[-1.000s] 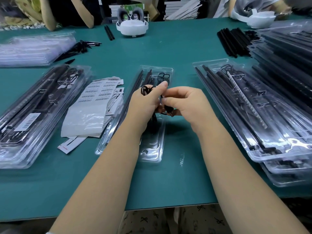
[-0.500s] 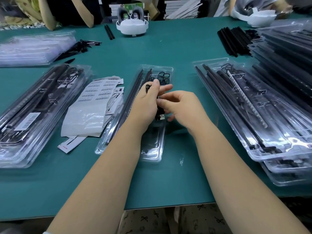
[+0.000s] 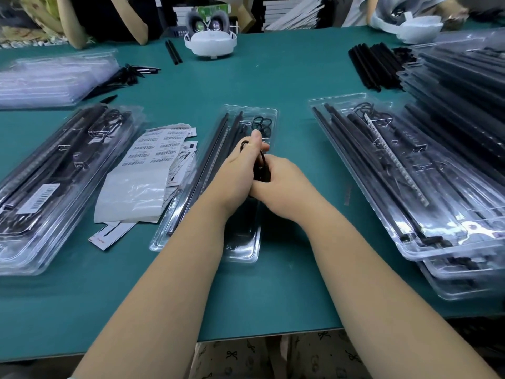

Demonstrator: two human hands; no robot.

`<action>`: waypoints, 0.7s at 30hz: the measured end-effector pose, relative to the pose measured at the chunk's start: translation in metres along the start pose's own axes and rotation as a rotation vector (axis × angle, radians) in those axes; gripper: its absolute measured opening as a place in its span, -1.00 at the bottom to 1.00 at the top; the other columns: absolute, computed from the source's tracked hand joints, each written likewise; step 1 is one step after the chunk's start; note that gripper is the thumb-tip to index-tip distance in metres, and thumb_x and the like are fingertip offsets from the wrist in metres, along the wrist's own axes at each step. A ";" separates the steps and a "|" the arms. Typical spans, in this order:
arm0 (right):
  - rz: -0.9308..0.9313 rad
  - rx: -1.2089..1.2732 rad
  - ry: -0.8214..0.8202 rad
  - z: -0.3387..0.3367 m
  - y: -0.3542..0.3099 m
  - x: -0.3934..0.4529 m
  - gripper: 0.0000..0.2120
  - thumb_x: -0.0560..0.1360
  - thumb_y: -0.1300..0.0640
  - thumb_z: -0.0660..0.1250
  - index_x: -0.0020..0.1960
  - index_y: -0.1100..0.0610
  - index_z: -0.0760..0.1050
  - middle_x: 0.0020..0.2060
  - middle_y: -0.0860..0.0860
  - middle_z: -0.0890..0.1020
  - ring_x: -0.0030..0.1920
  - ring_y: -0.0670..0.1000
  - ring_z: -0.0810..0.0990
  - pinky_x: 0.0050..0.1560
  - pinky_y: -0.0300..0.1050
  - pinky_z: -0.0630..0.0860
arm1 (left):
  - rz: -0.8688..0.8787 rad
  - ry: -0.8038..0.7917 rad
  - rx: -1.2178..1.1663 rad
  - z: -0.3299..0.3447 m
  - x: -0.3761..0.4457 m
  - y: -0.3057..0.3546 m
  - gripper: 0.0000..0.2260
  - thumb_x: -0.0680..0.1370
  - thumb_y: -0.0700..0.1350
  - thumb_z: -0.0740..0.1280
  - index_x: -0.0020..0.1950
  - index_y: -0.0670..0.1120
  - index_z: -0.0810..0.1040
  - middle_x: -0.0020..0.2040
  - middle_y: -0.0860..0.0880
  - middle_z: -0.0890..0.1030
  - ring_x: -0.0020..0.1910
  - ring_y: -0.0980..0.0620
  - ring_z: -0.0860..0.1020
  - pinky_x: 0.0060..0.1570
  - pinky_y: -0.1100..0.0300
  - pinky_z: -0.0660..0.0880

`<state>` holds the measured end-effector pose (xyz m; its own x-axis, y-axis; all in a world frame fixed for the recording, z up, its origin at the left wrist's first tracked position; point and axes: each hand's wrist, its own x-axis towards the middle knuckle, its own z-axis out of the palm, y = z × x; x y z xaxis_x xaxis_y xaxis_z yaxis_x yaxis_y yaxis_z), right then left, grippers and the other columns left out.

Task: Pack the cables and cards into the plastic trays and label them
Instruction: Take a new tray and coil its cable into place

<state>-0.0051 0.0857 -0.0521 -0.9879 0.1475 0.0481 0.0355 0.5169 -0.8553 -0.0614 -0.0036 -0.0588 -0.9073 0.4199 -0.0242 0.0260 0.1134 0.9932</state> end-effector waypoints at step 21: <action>0.213 0.048 0.239 0.002 0.018 0.013 -0.77 0.36 0.19 0.38 -0.41 0.07 0.38 -0.48 -0.05 0.44 -0.37 0.05 0.40 -0.34 -0.14 0.31 | 0.178 -0.022 0.039 -0.002 0.003 0.000 -0.71 0.63 -0.04 0.21 -0.01 -0.14 0.68 0.00 -0.17 0.67 0.01 -0.05 0.61 0.22 -0.08 0.45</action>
<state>-0.0180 0.0948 -0.0678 -0.8955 0.4445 -0.0199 0.2247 0.4132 -0.8825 -0.0646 -0.0041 -0.0587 -0.8775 0.4561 0.1485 0.2018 0.0701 0.9769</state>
